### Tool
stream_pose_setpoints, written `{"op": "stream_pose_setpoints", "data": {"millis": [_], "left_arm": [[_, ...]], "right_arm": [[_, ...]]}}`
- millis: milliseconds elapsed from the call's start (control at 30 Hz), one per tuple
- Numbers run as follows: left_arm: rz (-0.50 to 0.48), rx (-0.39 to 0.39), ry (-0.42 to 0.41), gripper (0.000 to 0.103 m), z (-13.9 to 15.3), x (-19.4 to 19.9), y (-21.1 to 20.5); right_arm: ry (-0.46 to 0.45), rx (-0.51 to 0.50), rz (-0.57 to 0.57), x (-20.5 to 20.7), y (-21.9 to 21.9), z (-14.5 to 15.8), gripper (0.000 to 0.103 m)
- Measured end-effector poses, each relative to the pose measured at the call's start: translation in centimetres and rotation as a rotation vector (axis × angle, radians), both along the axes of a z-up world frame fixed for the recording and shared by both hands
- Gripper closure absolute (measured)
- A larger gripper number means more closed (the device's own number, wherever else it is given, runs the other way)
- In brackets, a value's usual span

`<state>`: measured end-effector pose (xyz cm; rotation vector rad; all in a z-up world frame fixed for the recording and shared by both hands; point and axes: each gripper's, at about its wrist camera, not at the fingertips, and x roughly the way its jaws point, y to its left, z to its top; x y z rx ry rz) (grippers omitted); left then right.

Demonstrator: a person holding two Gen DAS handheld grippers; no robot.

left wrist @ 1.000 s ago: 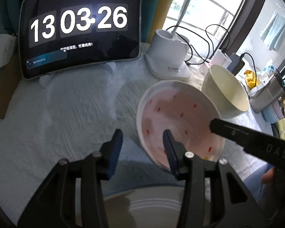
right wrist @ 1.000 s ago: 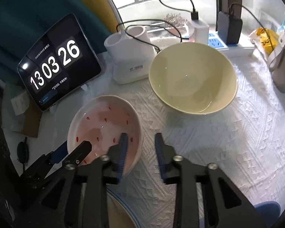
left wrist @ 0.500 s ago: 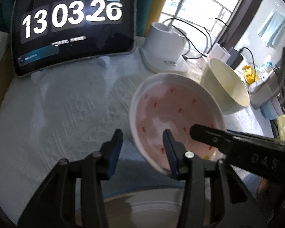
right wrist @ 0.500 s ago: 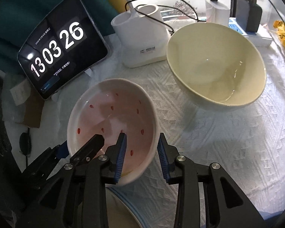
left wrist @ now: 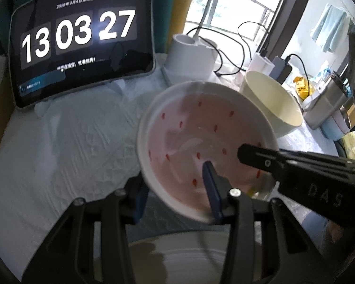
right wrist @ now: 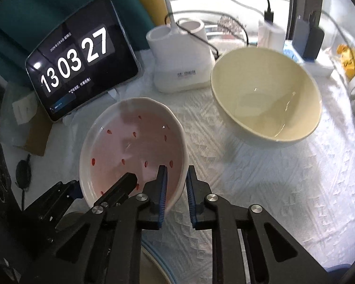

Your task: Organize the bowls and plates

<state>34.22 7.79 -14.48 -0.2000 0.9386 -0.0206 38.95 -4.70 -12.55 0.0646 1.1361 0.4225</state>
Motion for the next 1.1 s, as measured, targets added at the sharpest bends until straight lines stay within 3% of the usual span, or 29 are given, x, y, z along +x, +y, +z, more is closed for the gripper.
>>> {"op": "stream_pose_setpoints", "data": {"millis": [1100], "left_arm": [[-0.005, 0.028, -0.112, 0.058, 6.5, -6.0, -2.4]], "right_arm": [[-0.107, 0.088, -0.001, -5.8, -3.1, 6.1, 0.087]]}}
